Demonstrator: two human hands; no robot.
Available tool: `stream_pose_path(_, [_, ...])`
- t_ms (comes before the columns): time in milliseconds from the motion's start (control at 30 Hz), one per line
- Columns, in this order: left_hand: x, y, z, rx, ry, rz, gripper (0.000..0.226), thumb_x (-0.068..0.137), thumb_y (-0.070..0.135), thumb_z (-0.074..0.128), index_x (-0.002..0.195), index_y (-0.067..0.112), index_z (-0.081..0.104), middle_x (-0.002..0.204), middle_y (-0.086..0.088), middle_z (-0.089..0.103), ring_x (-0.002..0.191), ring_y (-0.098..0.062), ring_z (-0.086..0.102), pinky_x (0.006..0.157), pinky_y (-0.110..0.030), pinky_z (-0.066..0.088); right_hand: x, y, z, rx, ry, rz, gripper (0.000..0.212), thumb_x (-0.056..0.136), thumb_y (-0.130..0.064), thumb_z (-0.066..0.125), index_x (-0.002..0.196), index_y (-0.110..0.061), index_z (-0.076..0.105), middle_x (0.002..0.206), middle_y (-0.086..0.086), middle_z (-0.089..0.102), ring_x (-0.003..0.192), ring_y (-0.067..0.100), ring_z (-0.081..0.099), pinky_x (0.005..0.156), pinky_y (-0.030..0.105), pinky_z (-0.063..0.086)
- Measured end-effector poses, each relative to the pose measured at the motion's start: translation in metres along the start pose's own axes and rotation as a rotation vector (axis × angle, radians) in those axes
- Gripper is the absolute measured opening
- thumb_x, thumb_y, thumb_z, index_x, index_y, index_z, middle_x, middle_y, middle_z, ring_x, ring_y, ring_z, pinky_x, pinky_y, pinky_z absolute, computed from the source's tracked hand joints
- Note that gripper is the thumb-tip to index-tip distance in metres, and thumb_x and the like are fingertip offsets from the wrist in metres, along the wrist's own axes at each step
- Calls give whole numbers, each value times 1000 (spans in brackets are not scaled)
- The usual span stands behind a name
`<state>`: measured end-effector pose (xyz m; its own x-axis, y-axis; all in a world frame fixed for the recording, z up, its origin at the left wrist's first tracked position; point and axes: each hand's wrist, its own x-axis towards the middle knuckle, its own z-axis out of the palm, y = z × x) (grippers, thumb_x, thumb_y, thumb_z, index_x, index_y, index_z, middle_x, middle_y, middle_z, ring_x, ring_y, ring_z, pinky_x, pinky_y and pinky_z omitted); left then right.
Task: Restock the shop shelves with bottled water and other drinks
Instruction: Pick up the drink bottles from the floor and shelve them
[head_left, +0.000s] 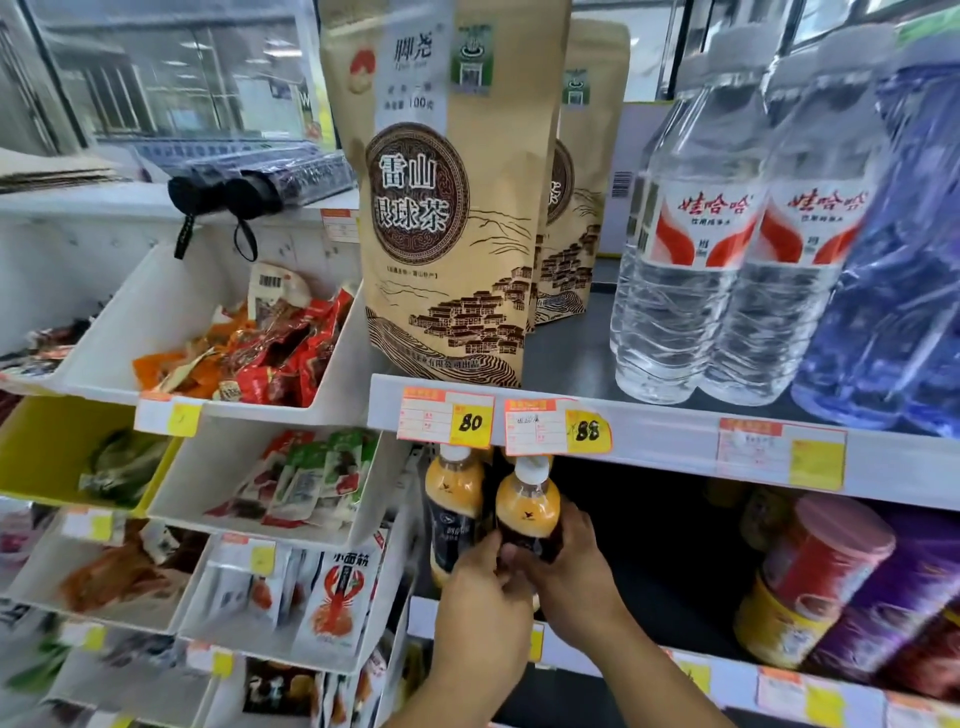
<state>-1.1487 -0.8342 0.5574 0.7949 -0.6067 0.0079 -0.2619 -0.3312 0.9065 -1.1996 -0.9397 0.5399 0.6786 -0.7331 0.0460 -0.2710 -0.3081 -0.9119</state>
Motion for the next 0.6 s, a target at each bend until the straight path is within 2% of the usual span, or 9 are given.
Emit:
stream_pose_path(133, [6,-5,2,29,-11,-41,36,93,11,51,127,19,58,105,-2,67,85,-15,62,64,-18,43,1,-2,1,6,-21,7,68,85,-28,78,141,-33,40,127,-7,43,106,10,51,87,21,38])
stream_pose_path(267, [12,-1,-5,7,7,-24,15,96,15,51,92,21,63,73,3,62,60,-15,51,53,-25,37,3,-3,0,-25,-29,5,65,86,-33,77,141,-34,41,128,-8,42,108,11,52,89,23,40])
stream_pose_path(367, [15,4,-16,57,-47,-17,17,97,18,52,81,20,59,61,4,55,50,-10,46,46,-20,32,3,-5,-1,-45,-40,20,64,86,-35,77,140,-34,41,127,-9,41,104,9,51,88,23,40])
stream_pose_path(467, [16,8,-24,37,-119,-29,23,97,15,52,75,19,57,62,3,54,51,-11,46,44,-16,33,2,-9,-1,-77,-39,43,66,86,-35,77,140,-33,41,130,-9,40,105,9,50,89,25,40])
stream_pose_path(533, [12,10,-29,8,-156,-37,24,97,15,53,74,21,57,64,5,56,54,-9,47,47,-15,35,1,-12,-1,-103,-26,65,65,85,-35,77,140,-32,41,132,-8,42,106,11,50,89,26,41])
stream_pose_path(600, [8,6,-34,-24,-177,-40,16,96,17,55,85,17,66,82,-3,69,63,-10,56,54,-16,39,-3,-14,-1,-112,-13,79,66,84,-35,77,140,-31,42,132,-7,49,112,14,55,88,28,44])
